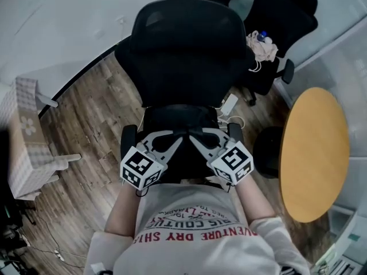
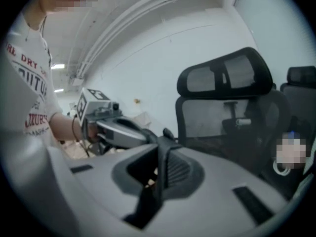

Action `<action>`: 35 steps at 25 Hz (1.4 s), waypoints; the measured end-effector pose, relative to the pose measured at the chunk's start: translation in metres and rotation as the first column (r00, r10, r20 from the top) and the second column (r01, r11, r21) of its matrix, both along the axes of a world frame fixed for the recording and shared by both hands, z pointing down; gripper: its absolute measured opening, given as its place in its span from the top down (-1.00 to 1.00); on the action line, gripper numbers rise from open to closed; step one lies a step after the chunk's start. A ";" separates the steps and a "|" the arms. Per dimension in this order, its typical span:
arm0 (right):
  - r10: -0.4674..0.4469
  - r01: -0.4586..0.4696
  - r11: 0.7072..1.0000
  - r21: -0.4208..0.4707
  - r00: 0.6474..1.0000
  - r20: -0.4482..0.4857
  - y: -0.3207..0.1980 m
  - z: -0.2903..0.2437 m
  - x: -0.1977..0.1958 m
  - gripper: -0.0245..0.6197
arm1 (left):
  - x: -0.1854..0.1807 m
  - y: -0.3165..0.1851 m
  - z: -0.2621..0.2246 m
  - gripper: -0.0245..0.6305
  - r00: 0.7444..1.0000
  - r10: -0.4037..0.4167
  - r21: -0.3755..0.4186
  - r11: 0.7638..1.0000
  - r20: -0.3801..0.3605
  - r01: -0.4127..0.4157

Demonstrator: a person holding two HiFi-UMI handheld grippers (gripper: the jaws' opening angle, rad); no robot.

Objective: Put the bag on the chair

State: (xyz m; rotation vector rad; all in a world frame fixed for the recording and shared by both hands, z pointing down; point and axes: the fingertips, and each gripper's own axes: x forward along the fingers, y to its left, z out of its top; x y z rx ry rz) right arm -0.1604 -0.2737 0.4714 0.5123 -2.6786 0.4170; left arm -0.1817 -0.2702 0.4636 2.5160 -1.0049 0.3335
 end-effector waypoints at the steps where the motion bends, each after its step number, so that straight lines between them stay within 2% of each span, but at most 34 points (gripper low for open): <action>1: 0.006 -0.006 1.000 -0.008 1.000 -0.011 -0.004 0.005 -0.002 0.78 | -0.003 -0.005 0.004 0.75 1.000 0.000 -0.009 1.000 -0.002 0.000; 7: 0.048 -0.049 0.998 -0.042 0.998 -0.030 -0.029 0.031 -0.013 0.77 | -0.018 -0.035 0.029 0.75 0.999 -0.020 -0.061 0.998 -0.038 0.018; 11: 0.087 -0.087 0.995 -0.044 0.996 -0.003 -0.047 0.039 -0.015 0.77 | -0.022 -0.050 0.038 0.75 0.997 -0.010 -0.058 0.998 -0.077 0.006; 15: 0.116 -0.117 0.991 -0.061 0.993 -0.016 -0.057 0.055 -0.014 0.76 | -0.025 -0.057 0.052 0.75 0.996 0.002 -0.051 0.999 -0.092 -0.007; 23: 0.185 -0.191 0.979 -0.067 0.979 -0.088 -0.067 0.101 0.002 0.73 | -0.019 -0.075 0.090 0.74 0.998 -0.028 -0.069 0.997 -0.057 0.025; 27: 0.188 -0.200 0.976 -0.086 0.974 -0.127 -0.065 0.126 0.005 0.73 | -0.023 -0.073 0.120 0.74 1.000 -0.025 -0.109 0.994 -0.019 0.022; 31: 0.173 -0.193 0.972 -0.137 0.973 -0.150 -0.059 0.154 0.003 0.73 | -0.033 -0.073 0.159 0.74 0.997 -0.066 -0.164 0.984 0.027 0.070; 35: 0.180 -0.210 0.963 -0.168 0.967 -0.178 -0.064 0.175 0.011 0.73 | -0.029 -0.083 0.174 0.73 0.995 -0.096 -0.191 0.977 0.002 0.095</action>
